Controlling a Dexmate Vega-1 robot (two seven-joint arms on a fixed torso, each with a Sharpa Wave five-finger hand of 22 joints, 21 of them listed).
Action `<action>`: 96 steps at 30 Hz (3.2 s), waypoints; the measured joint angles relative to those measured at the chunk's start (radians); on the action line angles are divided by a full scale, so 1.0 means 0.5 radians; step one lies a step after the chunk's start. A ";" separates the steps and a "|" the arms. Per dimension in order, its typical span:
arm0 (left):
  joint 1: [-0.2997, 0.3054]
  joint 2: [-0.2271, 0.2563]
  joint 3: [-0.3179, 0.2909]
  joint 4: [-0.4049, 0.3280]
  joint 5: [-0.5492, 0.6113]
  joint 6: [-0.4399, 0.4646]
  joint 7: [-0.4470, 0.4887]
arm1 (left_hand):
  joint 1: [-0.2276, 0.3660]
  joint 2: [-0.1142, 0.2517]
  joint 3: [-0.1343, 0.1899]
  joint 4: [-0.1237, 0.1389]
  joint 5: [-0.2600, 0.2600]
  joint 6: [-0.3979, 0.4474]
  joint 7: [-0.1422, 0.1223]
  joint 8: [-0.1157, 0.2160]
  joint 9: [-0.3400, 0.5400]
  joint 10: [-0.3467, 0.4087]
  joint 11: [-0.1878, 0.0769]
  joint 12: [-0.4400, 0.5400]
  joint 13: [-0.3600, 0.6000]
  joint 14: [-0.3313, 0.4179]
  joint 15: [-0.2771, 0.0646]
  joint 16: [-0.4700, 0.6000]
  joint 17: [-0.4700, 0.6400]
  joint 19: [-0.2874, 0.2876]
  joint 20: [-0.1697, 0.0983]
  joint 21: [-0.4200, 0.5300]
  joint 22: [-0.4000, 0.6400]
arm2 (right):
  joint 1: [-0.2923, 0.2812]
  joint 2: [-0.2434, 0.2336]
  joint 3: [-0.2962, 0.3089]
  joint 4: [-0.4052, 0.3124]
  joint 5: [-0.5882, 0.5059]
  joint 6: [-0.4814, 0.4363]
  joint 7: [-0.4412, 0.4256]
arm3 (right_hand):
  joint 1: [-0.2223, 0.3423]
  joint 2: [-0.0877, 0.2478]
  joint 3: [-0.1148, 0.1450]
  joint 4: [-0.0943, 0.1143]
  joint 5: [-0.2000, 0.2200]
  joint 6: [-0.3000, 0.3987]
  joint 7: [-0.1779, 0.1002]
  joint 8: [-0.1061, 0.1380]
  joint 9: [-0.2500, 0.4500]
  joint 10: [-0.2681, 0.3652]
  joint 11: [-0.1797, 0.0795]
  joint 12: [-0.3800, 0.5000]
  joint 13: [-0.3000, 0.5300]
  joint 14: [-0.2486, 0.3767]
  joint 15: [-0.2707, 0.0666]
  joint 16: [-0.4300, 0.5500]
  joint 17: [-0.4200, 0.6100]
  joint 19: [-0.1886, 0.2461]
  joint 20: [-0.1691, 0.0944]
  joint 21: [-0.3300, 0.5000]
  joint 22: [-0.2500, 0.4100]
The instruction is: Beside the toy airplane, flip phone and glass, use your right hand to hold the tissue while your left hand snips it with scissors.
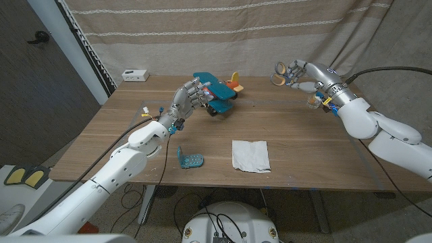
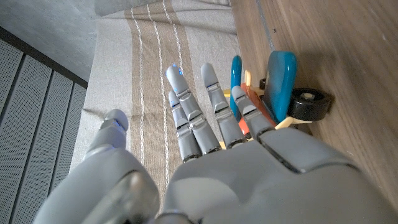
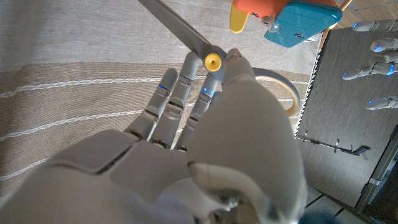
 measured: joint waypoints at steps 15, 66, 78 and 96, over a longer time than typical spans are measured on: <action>-0.083 0.030 0.042 0.014 -0.029 0.100 -0.058 | 0.096 -0.011 -0.306 0.007 -0.013 0.374 0.063 -0.050 0.006 0.516 0.032 0.404 0.196 0.431 -0.093 0.784 0.698 0.639 -0.179 0.495 0.433 | -0.025 0.033 0.034 -0.004 -0.050 0.062 -0.015 | 0.000 0.000 0.000 0.000 -0.011 0.000 0.000 0.000 -0.003 0.000 0.000 0.002 0.001 0.004 -0.004 -0.006 0.000 -0.018 0.003 0.031 -0.013; -0.368 -0.087 0.115 0.202 -0.706 0.630 -0.583 | 0.289 0.057 -0.627 -0.006 -0.006 0.692 0.164 -0.062 0.032 0.956 0.007 1.456 1.142 0.926 -0.263 2.032 1.512 1.003 -0.275 1.301 1.252 | 0.014 0.094 0.009 0.004 -0.353 0.204 -0.096 | 0.000 0.000 0.000 0.000 -0.020 0.000 0.000 0.030 -0.027 0.007 -0.007 -0.020 0.004 0.021 -0.014 -0.039 0.018 -0.042 0.000 0.122 -0.065; -0.404 -0.090 0.116 0.245 -0.795 0.744 -0.632 | 0.475 0.098 -0.532 -0.022 -0.039 0.684 0.172 -0.041 0.112 0.931 0.010 1.464 1.146 0.877 -0.257 2.074 1.512 0.981 -0.268 1.301 1.230 | 0.006 0.103 0.009 0.001 -0.394 0.230 -0.135 | 0.000 0.000 0.000 0.000 -0.014 0.000 0.000 0.030 -0.027 0.007 -0.007 -0.013 0.010 0.021 -0.014 -0.041 0.018 -0.050 0.007 0.153 -0.077; -0.465 -0.080 0.126 0.285 -0.866 0.897 -0.685 | 0.435 -0.015 -0.556 0.048 -0.062 0.609 0.247 0.020 0.366 0.915 0.019 1.479 1.133 0.857 -0.257 2.109 1.503 0.981 -0.268 1.324 1.176 | -0.023 0.121 0.040 -0.025 -0.427 0.294 -0.168 | 0.003 -0.003 0.000 0.000 -0.014 0.000 0.000 0.045 -0.033 0.007 -0.007 -0.017 0.013 0.025 -0.011 -0.056 0.025 -0.068 0.003 0.186 -0.100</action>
